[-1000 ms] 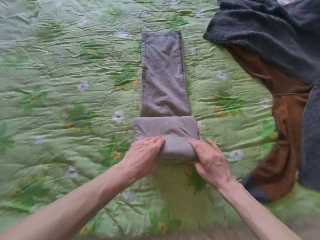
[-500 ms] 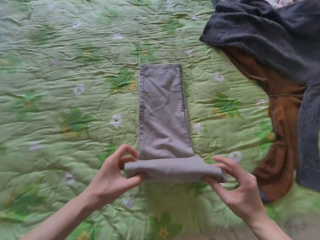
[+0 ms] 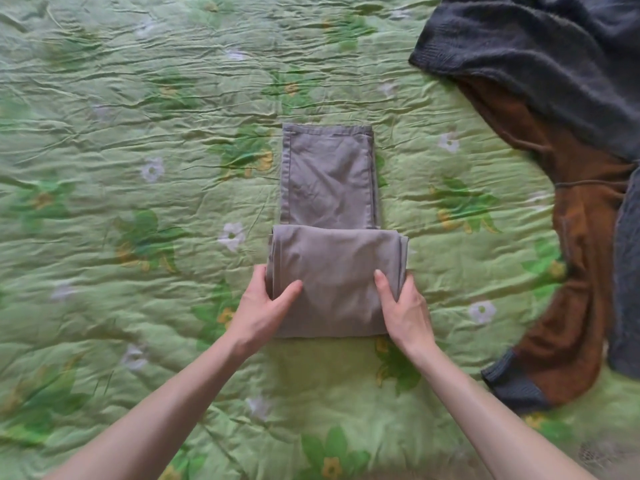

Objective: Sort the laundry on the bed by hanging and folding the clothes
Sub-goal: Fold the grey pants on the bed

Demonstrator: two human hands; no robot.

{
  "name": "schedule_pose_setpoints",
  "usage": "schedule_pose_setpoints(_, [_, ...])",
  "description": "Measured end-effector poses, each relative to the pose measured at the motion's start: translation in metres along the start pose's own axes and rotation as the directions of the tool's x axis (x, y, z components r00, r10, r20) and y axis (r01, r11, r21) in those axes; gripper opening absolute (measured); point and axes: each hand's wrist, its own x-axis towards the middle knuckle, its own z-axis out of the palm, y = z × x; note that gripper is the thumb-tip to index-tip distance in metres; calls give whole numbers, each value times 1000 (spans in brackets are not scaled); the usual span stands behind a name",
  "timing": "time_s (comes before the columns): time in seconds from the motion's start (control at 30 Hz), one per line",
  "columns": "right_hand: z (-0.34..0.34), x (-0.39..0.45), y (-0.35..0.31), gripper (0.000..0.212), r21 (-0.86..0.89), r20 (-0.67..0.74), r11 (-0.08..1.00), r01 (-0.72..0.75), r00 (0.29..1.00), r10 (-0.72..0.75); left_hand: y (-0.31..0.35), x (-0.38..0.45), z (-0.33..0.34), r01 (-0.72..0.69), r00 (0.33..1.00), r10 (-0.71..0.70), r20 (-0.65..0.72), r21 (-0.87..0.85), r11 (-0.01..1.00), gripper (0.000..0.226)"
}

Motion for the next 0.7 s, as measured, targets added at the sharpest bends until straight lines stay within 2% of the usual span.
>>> schedule_pose_setpoints(0.1, [9, 7, -8, 75, -183, -77, 983, -5, 997, -9, -10, 4, -2, 39, 999, -37, -29, 62, 997, 30])
schedule_pose_setpoints(0.13, [11, 7, -9, 74, -214, -113, 977, 16, 993, -41, -9, 2, 0, 28, 999, -22, -45, 128, 991, 38])
schedule_pose_setpoints(0.17, [13, 7, -9, 72, -242, -160, 968, 67, 981, -108, -9, 1, 3, -24, 994, 50, -95, 260, 965, 51])
schedule_pose_setpoints(0.2, [14, 9, -7, 71, -291, -213, 946, 143, 954, -209, -8, -1, 7, -107, 970, 191, -150, 440, 892, 64])
schedule_pose_setpoints(0.23, [14, 12, -5, 71, -357, -254, 905, 233, 908, -334, -8, -2, 9, -206, 915, 373, -151, 621, 756, 73])
schedule_pose_setpoints(0.27, [13, 17, -4, 70, -431, -246, 835, 341, 846, -472, -6, -1, 10, -310, 841, 536, -72, 748, 588, 75])
schedule_pose_setpoints(0.3, [13, 21, -1, 68, -498, -174, 738, 454, 782, -599, -5, 1, 10, -420, 770, 634, 72, 805, 419, 73])
schedule_pose_setpoints(0.33, [15, 25, 2, 66, -533, -76, 641, 552, 723, -686, -6, 3, 9, -516, 709, 667, 227, 812, 272, 71])
schedule_pose_setpoints(0.37, [17, 30, 4, 64, -537, 10, 576, 617, 687, -726, -9, 6, 10, -585, 667, 657, 351, 793, 171, 71])
schedule_pose_setpoints(0.43, [18, 40, 9, 66, -505, 109, 566, 651, 699, -707, -15, 9, 12, -632, 677, 560, 478, 767, 109, 81])
schedule_pose_setpoints(0.5, [19, 49, 10, 70, -486, 156, 587, 647, 726, -670, -17, 12, 14, -630, 716, 473, 513, 767, 123, 99])
schedule_pose_setpoints(0.57, [20, 54, 10, 72, -491, 177, 584, 646, 731, -659, -17, 17, 13, -642, 722, 424, 546, 757, 119, 114])
schedule_pose_setpoints(0.63, [20, 55, 10, 73, -501, 178, 582, 641, 734, -655, -15, 22, 9, -646, 733, 339, 590, 759, 75, 126])
schedule_pose_setpoints(0.7, [20, 53, 8, 73, -501, 176, 585, 638, 737, -653, -10, 22, 9, -629, 753, 266, 601, 777, 26, 129])
